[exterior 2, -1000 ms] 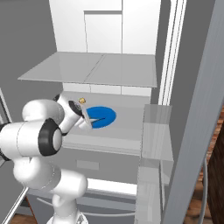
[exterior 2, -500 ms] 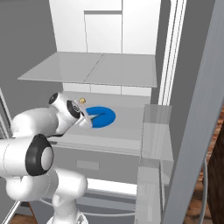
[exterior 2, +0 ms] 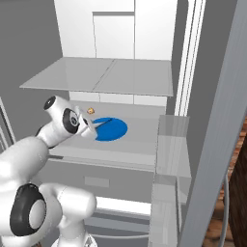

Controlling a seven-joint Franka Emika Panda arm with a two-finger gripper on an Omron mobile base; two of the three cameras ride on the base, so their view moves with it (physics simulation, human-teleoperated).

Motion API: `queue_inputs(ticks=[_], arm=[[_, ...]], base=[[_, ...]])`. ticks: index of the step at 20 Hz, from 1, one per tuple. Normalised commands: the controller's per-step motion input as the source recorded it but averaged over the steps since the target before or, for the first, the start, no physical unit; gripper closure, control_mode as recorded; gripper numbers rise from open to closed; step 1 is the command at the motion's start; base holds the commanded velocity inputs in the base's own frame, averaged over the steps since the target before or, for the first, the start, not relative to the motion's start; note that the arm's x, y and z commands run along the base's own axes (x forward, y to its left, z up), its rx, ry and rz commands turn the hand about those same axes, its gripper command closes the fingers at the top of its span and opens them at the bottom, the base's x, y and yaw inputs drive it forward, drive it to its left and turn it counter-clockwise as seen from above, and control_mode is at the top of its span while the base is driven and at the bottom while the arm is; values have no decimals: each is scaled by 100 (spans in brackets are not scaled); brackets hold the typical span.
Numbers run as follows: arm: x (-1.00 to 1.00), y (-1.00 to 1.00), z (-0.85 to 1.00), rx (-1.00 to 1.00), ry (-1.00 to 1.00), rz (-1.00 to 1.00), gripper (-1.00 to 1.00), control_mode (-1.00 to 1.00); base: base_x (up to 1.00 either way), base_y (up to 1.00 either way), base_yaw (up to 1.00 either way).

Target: Retrieve the fish from the fridge and place it on the saucepan with marinade on the stove.

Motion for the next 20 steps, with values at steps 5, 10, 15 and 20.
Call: queue_inputs(ticks=[5, 10, 15, 20], arm=[[-71, 0, 4, 1, 0, 0, 100, -100], [-65, -5, 23, 7, 0, 0, 100, -100], [-67, -12, 34, 10, 0, 0, 100, -100], [-69, -13, 32, 9, 0, 0, 100, -100]], base=[[0, 0, 0], [0, 0, 0], [0, 0, 0], [0, 0, 0]])
